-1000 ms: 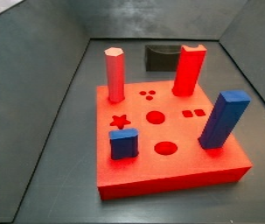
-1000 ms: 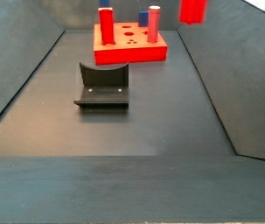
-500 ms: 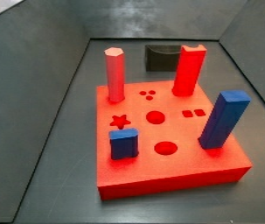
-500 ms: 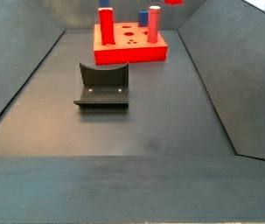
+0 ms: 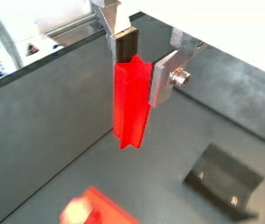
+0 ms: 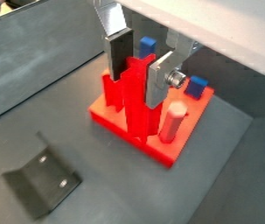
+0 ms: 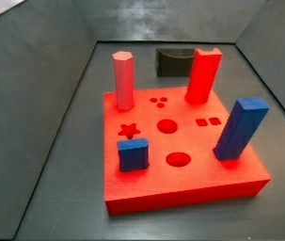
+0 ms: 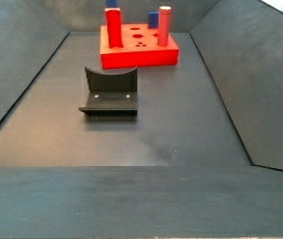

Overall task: Pick up the star object. Move up. Move to above the board. Insert the star object.
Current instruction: Move to above the board, then insert the star object.

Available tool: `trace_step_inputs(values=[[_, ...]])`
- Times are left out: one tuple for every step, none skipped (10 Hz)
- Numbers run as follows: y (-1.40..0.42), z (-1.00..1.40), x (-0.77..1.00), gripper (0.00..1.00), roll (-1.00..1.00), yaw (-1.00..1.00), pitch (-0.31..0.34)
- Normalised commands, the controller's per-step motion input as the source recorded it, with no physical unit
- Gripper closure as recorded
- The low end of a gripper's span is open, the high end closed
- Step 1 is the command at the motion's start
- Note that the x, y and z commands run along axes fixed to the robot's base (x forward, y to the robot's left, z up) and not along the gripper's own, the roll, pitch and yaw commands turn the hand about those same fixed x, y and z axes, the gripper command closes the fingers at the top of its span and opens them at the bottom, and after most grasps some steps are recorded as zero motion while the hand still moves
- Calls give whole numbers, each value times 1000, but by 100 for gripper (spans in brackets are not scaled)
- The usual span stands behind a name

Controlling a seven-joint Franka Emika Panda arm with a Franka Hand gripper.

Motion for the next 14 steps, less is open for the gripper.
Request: trace_step_inputs(values=[[-1000, 104, 199, 100, 2, 7, 132], [-1000, 108, 210, 100, 0, 2, 139], [-1000, 118, 231, 100, -2, 8, 147], [-911, 112, 235, 100, 3, 9, 145], [-638, 84, 185, 100, 5, 9, 138], [-327, 56, 123, 100, 13, 6, 119], [-201, 41, 83, 100, 19, 11, 98], [0, 0, 80, 100, 0, 0, 0], [0, -37, 0, 100, 0, 0, 0], [-143, -551, -174, 100, 0, -3, -147], [-369, -851, -240, 100, 0, -40, -209], [-446, -797, -209, 100, 4, -17, -231], [-491, -740, -180, 100, 57, -26, -270], [-443, -734, -83, 100, 66, 0, -271]])
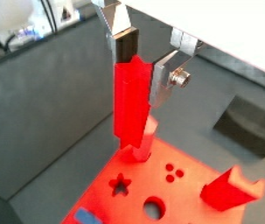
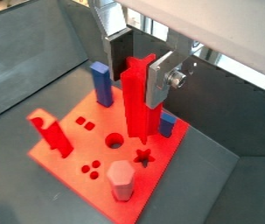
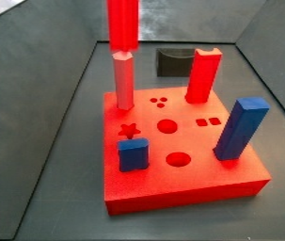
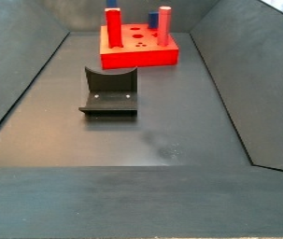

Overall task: Pick up the star object. Move up. Move to above the board. Insert the star object.
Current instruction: Insert the star object.

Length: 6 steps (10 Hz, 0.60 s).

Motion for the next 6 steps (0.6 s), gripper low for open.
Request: trace_step_inputs(values=[[-374, -731, -37, 100, 84, 0, -269], [-171, -563, -89, 100, 56, 0, -280], [0, 0, 0, 100, 6, 0, 0], [-60, -363, -57, 100, 109, 0, -137], [-114, -537, -134, 100, 160, 0, -216], [-114, -654, -114, 100, 177, 0, -249]])
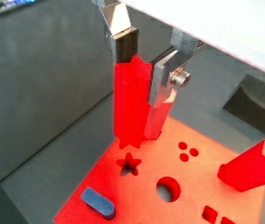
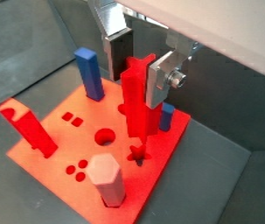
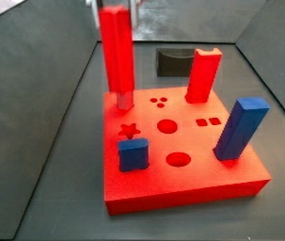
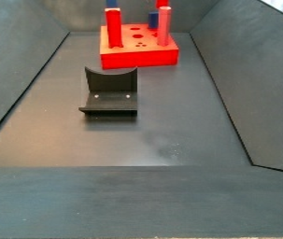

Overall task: Pick up the star object. Move up. Move to above the board. Insert the star object.
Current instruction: Insert the star object.

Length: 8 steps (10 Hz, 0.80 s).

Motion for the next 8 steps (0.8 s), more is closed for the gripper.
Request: trace_step_inputs(values=[[-109, -637, -146, 100, 171, 0, -269], [0, -77, 3, 100, 10, 0, 0], [-89, -363, -31, 100, 79, 9, -147], [-83, -500, 0, 100, 146, 54, -163], [-89, -566, 140, 100, 141, 111, -134], [-83, -571, 266, 100, 129, 91, -114], [-69, -566, 340, 100, 154, 86, -109], [-3, -557, 411, 100, 183, 123, -49]])
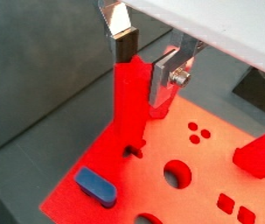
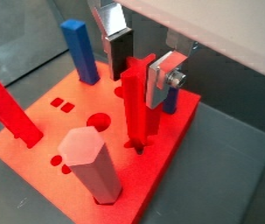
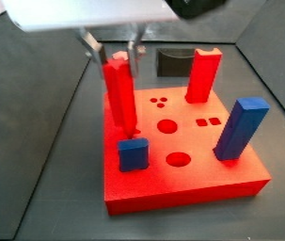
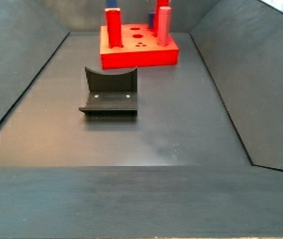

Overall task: Pick up the star object. Move up. Move to above the board. Insert the star object.
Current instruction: Insert the star object.

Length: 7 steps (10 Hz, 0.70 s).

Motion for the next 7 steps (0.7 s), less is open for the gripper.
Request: trace_step_inputs(values=[[0, -491, 200, 100, 233, 189, -24], [-29, -69, 0, 100, -4, 0, -19], [0, -409, 160, 100, 159, 120, -3], [0, -389, 0, 100, 197, 66, -14], [0, -449, -31, 100, 186, 0, -30], [0, -437, -23, 100, 124, -197, -31], [0, -491, 0, 100, 119, -391, -64]])
